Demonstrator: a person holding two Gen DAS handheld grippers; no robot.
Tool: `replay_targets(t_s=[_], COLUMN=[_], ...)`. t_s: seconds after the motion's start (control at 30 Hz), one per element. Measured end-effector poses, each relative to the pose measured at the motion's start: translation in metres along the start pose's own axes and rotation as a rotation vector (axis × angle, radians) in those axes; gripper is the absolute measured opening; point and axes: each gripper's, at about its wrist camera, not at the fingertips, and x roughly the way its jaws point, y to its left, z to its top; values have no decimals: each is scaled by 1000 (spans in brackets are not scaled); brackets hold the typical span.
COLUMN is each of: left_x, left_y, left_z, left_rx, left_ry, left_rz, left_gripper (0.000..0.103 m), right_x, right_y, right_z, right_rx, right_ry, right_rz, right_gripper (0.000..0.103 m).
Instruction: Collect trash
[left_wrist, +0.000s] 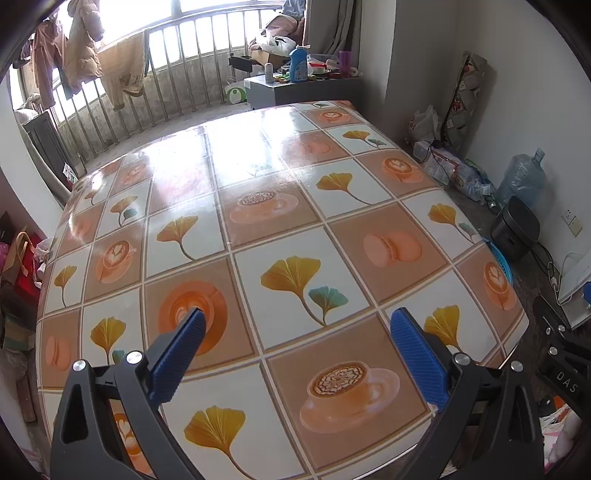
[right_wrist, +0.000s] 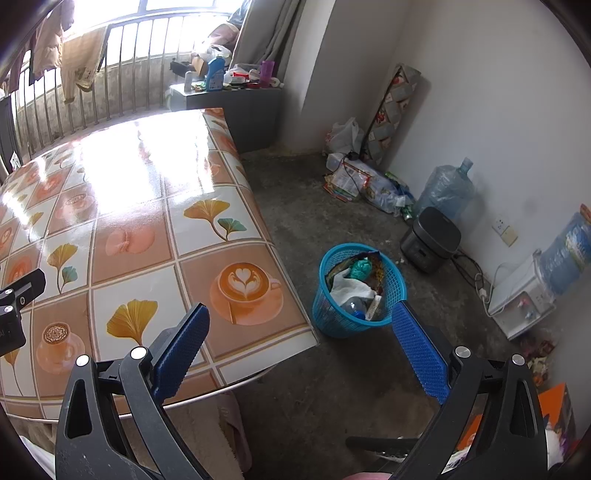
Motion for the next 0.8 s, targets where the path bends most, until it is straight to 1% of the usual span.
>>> replay_targets(t_s=[0.8], left_x=[0], left_y=[2], left_z=[0], left_rx=[-1], left_ry=[5], left_rz=[3], left_gripper=[98], right_x=[-1], right_y=[0], right_z=[0], right_rx=[-3], right_ry=[-2], right_rz=[1], right_gripper=[95])
